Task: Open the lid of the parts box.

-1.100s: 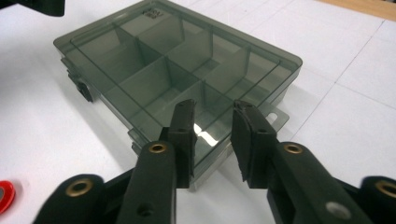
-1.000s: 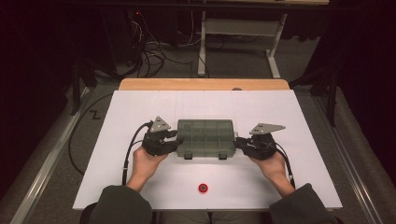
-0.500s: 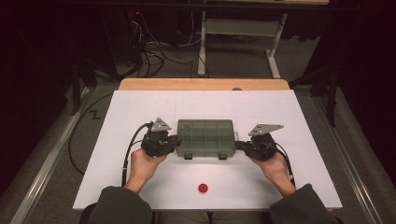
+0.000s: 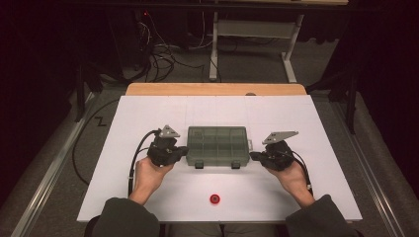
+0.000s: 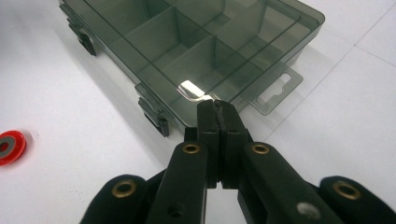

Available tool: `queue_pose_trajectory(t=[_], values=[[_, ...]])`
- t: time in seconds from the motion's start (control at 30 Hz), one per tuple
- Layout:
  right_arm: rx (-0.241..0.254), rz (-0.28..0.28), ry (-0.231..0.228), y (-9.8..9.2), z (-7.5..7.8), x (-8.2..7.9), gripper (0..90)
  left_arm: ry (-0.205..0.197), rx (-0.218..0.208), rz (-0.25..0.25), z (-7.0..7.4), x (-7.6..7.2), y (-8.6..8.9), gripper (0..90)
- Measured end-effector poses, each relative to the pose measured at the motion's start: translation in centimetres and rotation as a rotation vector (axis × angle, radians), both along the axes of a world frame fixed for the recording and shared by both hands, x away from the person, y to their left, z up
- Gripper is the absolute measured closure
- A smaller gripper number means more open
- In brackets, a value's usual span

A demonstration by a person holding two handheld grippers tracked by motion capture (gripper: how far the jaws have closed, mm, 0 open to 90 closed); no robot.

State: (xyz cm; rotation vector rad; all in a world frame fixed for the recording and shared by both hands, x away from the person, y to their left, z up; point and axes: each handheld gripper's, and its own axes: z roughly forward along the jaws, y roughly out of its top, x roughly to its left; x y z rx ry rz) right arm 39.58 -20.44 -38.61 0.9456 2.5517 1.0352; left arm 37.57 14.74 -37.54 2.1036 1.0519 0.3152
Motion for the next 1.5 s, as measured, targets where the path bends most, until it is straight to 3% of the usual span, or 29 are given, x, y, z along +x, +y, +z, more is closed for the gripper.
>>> queue_pose_trajectory(t=[0.4, 0.47, 0.97, 1.5], values=[[-0.032, -0.008, 0.039, -0.2, -0.2, 0.1, 90.0, 0.048, 0.052, -0.003, -0.3, -0.1, 0.2, 87.4], [-0.036, -0.009, 0.042, -0.2, -0.3, 0.1, 90.0, 0.055, 0.076, 0.0, -0.5, -0.2, 0.3, 87.4], [-0.066, -0.007, 0.08, -0.1, -0.7, 0.1, 90.0, 0.111, 0.123, -0.017, -1.5, -0.1, 0.1, 87.4], [-0.086, 0.009, 0.104, 0.2, -1.1, 0.1, 90.0, 0.135, 0.172, -0.044, -2.0, -0.2, -0.6, 86.5]])
